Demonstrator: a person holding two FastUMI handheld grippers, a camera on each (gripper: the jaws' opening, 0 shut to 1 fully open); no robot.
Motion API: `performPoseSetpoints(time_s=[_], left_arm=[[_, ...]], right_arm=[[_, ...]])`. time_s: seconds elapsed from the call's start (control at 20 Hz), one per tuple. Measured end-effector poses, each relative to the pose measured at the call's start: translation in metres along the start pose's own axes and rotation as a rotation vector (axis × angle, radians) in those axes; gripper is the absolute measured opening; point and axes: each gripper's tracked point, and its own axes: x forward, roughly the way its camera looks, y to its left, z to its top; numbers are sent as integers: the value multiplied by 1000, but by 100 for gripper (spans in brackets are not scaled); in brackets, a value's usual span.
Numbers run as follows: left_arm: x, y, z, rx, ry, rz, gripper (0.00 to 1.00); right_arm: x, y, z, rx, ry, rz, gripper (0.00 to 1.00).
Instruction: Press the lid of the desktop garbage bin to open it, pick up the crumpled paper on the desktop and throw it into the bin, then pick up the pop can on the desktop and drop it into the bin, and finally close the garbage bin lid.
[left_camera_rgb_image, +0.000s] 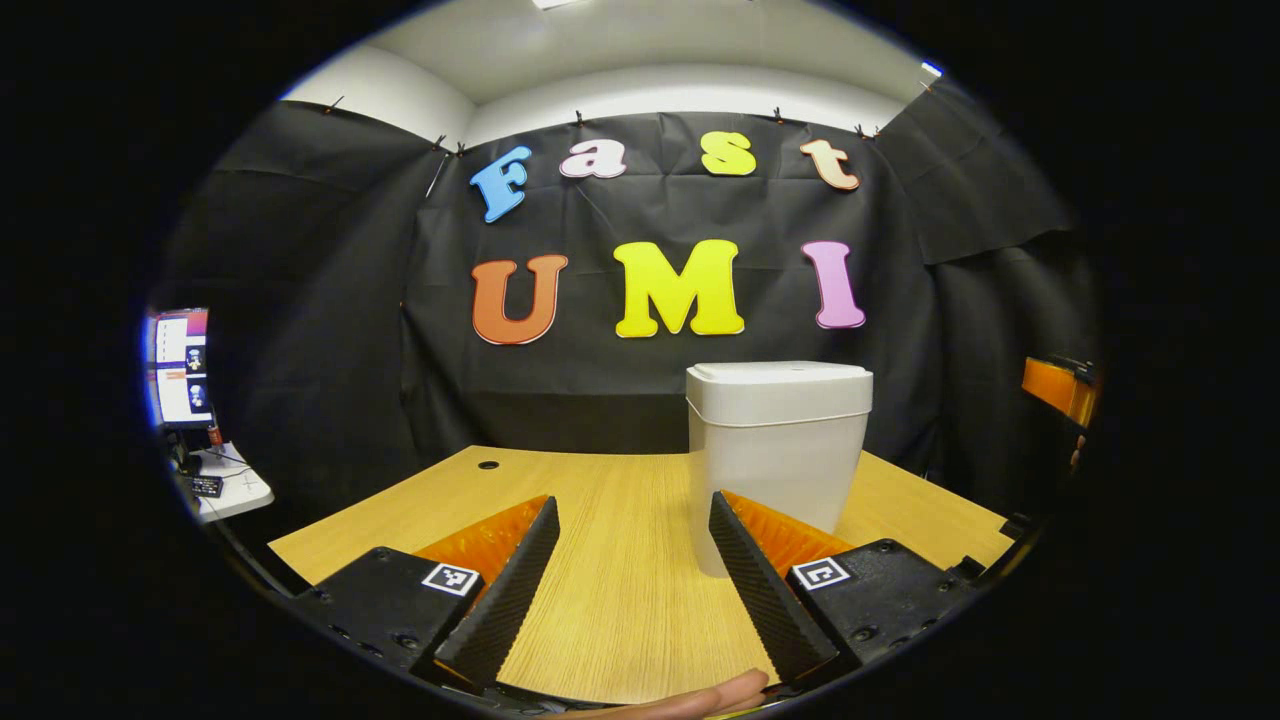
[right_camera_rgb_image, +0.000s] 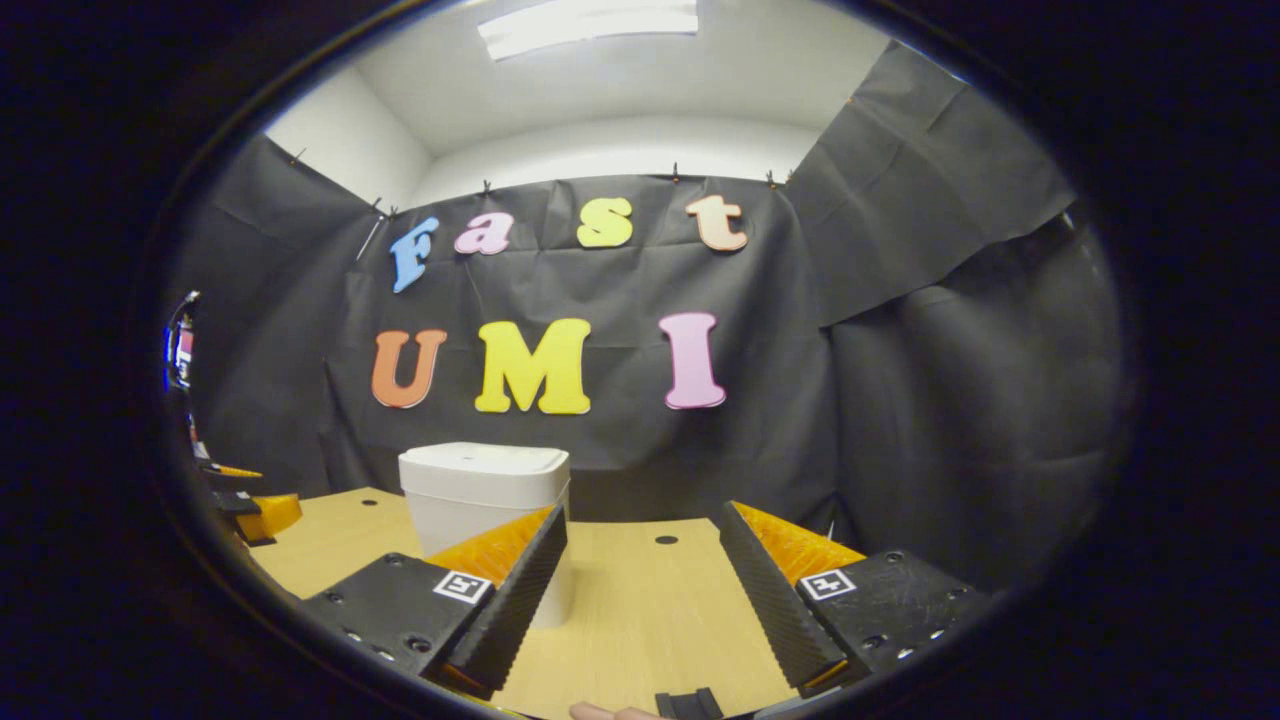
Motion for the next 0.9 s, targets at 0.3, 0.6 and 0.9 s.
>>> performPoseSetpoints(time_s=[0.3, 0.6, 0.9], left_arm=[[-5, 15, 8, 18, -25, 46, 97], [-5, 13, 9, -27, -22, 28, 97], [-4, 9, 5, -10, -13, 32, 97]], right_arm=[[-5, 15, -2, -11, 16, 24, 93], [-11, 36, -4, -35, 10, 46, 96], [-11, 43, -18, -29, 48, 62, 94]])
